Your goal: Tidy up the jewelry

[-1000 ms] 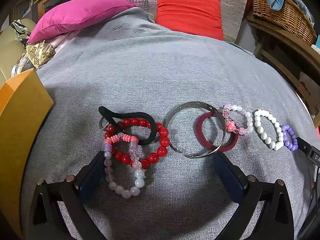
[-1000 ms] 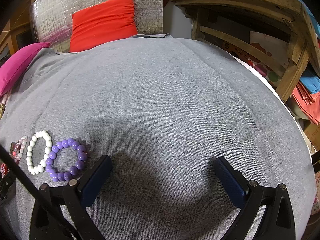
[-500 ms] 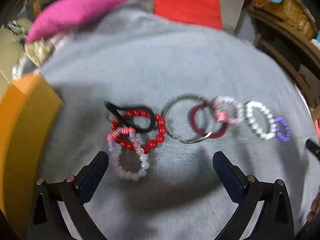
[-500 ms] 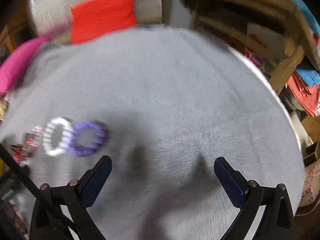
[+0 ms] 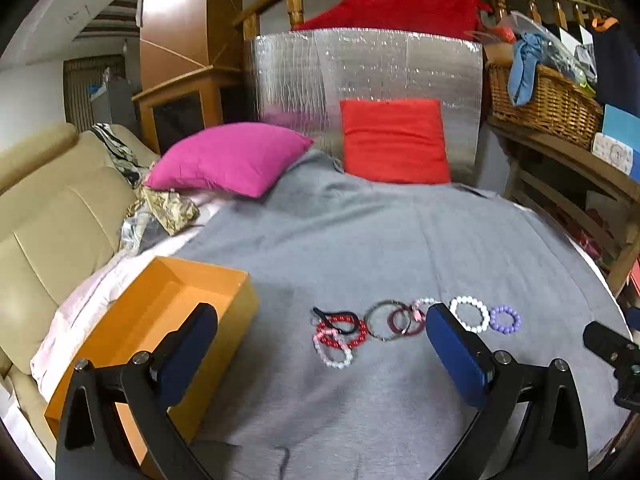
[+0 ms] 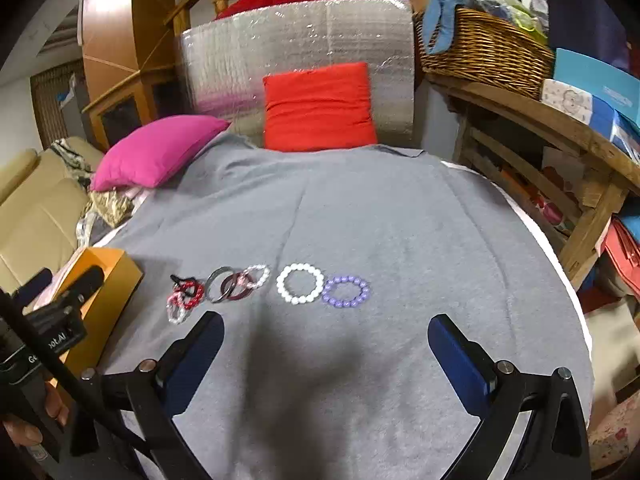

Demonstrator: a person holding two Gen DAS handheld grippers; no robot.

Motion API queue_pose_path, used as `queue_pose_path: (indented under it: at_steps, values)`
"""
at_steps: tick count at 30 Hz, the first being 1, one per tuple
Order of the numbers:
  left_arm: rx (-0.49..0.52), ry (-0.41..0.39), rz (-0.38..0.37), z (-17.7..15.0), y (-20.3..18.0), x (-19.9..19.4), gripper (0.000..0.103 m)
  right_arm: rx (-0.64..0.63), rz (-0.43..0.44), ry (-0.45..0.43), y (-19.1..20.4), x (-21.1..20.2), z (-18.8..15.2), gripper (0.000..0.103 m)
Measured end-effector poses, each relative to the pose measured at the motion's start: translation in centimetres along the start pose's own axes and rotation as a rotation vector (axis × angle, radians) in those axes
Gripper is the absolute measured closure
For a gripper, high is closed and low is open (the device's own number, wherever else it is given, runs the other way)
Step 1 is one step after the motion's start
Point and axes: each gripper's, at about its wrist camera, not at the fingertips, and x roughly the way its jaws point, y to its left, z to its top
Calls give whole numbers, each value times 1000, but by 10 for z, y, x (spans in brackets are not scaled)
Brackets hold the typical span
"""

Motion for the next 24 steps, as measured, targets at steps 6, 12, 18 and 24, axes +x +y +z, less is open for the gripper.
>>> queue_pose_path:
  at_steps: [6, 12, 18, 24]
  values:
    - [30, 10, 10, -6, 5, 9, 0, -19, -18, 29, 3, 32, 4, 0]
    - [61, 54, -5, -13, -1, 22, 0, 19, 50, 69, 1, 61, 0, 0]
    - [59, 50, -12, -12, -5, 25, 0, 40, 50, 66, -3, 65, -1, 0]
    - [73, 68, -10, -15, -11, 32, 0, 79, 49, 82, -12, 70, -1, 0]
